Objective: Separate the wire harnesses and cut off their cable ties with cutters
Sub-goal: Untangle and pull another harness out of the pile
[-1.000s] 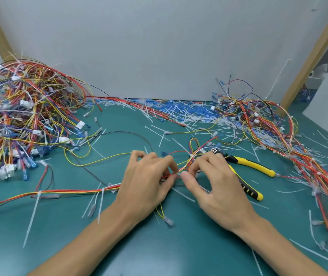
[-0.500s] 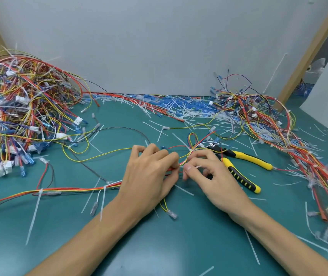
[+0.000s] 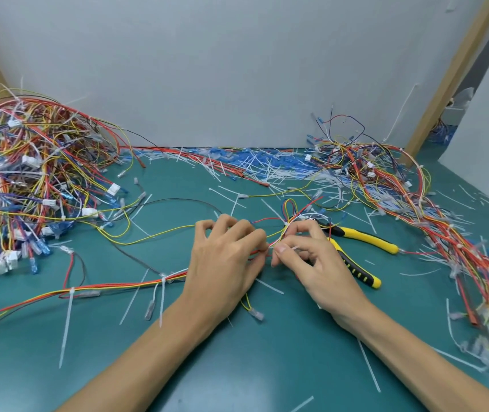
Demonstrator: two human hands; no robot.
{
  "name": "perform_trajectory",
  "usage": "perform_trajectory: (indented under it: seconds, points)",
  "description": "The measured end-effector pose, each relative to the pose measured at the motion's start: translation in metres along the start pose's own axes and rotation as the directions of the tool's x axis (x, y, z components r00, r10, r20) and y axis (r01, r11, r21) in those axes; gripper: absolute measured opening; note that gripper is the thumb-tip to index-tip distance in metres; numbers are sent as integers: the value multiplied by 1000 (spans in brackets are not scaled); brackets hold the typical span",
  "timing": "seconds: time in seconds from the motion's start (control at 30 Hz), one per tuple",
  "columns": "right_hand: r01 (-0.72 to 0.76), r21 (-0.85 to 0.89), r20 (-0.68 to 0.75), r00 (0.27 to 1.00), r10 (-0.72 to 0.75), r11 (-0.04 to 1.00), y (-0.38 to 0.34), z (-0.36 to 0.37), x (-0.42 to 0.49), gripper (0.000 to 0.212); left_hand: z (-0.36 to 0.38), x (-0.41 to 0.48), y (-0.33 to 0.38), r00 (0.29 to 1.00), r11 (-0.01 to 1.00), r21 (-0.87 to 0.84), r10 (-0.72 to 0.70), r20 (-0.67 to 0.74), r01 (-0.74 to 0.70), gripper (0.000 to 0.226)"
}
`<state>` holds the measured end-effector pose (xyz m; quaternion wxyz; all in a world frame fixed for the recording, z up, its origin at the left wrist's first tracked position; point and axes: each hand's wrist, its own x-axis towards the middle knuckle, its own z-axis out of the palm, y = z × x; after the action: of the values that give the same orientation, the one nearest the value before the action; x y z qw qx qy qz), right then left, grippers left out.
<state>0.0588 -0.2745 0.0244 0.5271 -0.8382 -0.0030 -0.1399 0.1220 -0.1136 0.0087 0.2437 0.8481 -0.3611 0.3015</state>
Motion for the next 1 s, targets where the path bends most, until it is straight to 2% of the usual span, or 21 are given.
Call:
perform_trajectory:
  seconds: [0.07,0.13,0.23,0.3,0.37,0.43,0.47,0.57,0.73,0.83,0.93,1.0]
  points:
    - [-11,19,-35,999,12,1000,0,-1,2,29,-7,0,-6,995,998,-37,56,-86,-59,3]
    - [-19,12,-80,997,19,1000,0,-2,4,28,-18,2,-14,978,996,-70,43,-206,-58,17]
    - [-21,16,-112,993,23,1000,1,-5,6,28,-34,4,-21,927,970,-236,-135,-350,52,25]
    - [-18,28,-109,994,21,999,2,-4,5,28,-37,2,-23,925,922,-355,-263,-274,157,19]
    - [-3,19,-124,992,5,1000,4,-4,6,28,-36,2,-24,946,865,-422,-319,-47,271,11]
    - [33,-43,-161,986,-40,999,7,-4,8,28,-33,-1,-23,944,839,-433,-287,164,330,9]
    - [59,-81,-185,980,-73,995,9,-4,8,27,-32,-2,-22,946,851,-421,-247,210,315,8]
    - [99,-167,-227,964,-136,981,13,-6,8,26,-25,-6,-15,958,891,-387,-150,243,238,10]
    - [109,-292,-275,942,-193,950,15,-8,7,21,-12,-11,-8,965,854,-455,-193,177,254,13]
    - [131,-506,-318,891,-325,853,10,-13,5,8,-10,-12,-6,966,863,-435,-223,132,259,22]
    - [188,-630,-291,842,-454,753,1,-15,2,28,-10,-13,-6,965,888,-378,-232,120,260,25]
    - [270,-648,-231,822,-521,713,-6,-12,-1,27,-11,-13,-7,966,901,-349,-233,112,258,23]
